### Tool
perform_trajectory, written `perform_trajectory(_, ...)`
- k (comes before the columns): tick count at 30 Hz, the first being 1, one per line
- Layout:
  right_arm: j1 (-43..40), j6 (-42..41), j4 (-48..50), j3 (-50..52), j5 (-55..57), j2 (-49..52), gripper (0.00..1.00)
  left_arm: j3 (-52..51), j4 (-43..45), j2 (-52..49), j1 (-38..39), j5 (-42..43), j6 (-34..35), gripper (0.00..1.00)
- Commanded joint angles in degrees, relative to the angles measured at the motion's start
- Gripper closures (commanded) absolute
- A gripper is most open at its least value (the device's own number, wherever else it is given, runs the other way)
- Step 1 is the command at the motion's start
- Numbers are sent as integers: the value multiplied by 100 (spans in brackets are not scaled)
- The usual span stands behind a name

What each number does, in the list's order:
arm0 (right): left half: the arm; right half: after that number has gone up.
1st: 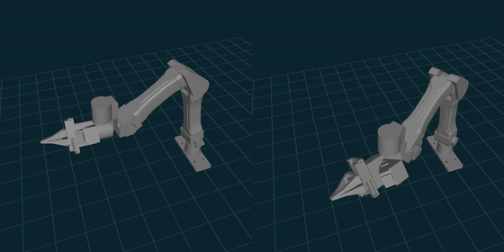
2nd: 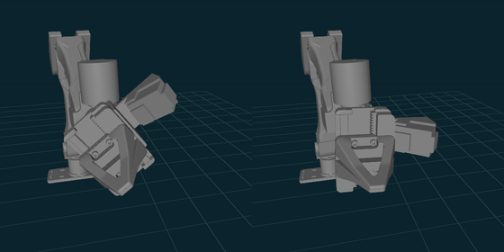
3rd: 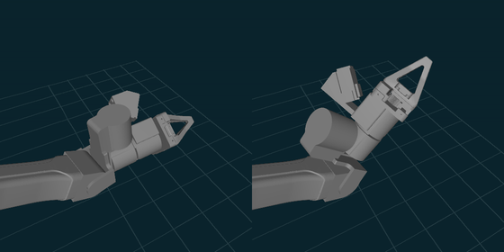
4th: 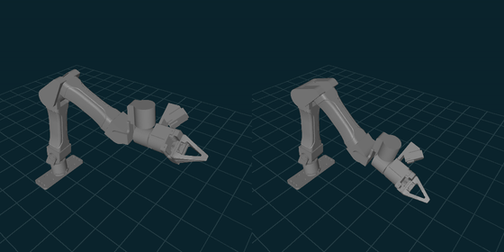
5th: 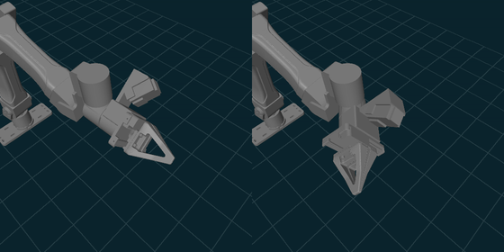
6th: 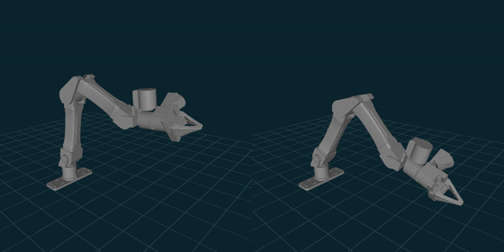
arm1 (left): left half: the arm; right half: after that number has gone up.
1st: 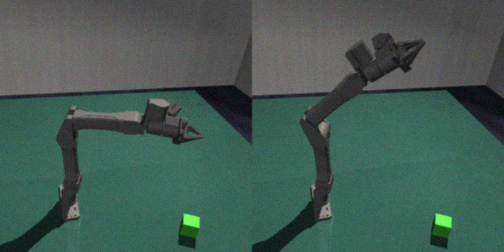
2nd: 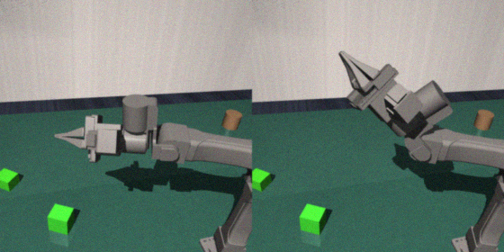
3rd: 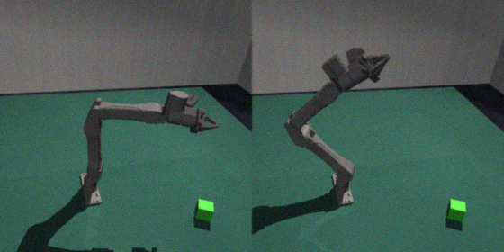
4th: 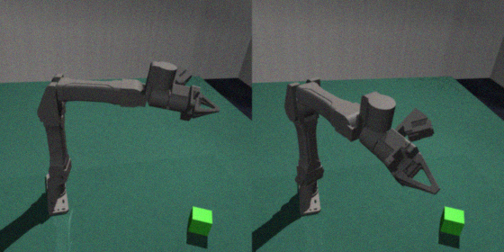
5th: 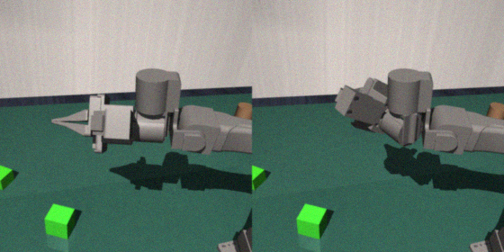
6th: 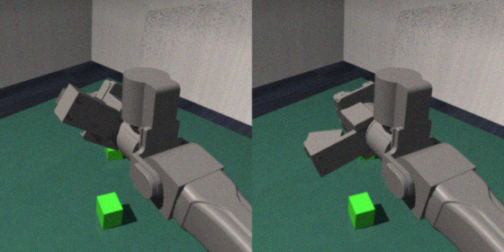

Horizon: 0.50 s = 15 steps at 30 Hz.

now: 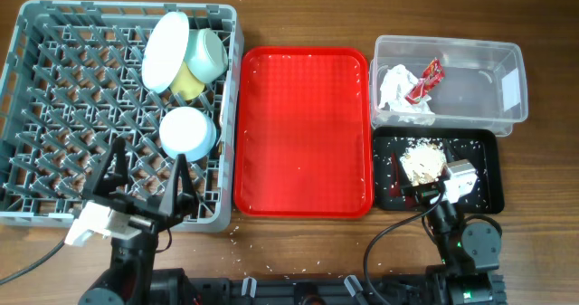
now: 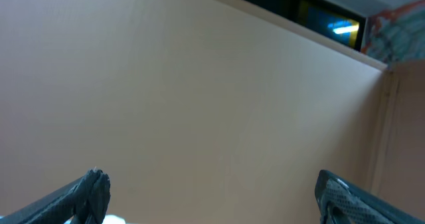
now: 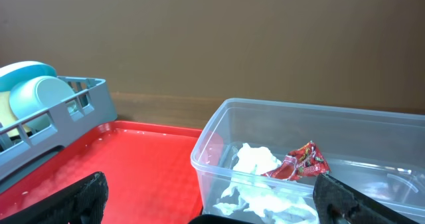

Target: Sort waste into correct bins and load items into the dishwasher rack

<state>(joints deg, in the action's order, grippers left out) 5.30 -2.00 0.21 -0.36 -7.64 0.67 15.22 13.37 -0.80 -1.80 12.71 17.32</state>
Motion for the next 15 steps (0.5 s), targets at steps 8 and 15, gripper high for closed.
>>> perform_trajectory(8, -7, 50, 22, 4, 52, -39, 0, -1488, 328, 59, 136, -448, 55, 0)
perform_trajectory(15, -7, 48, 22, 4, 52, -39, 0, -1488, -1755, 59, 144, -1263, 50, 0)
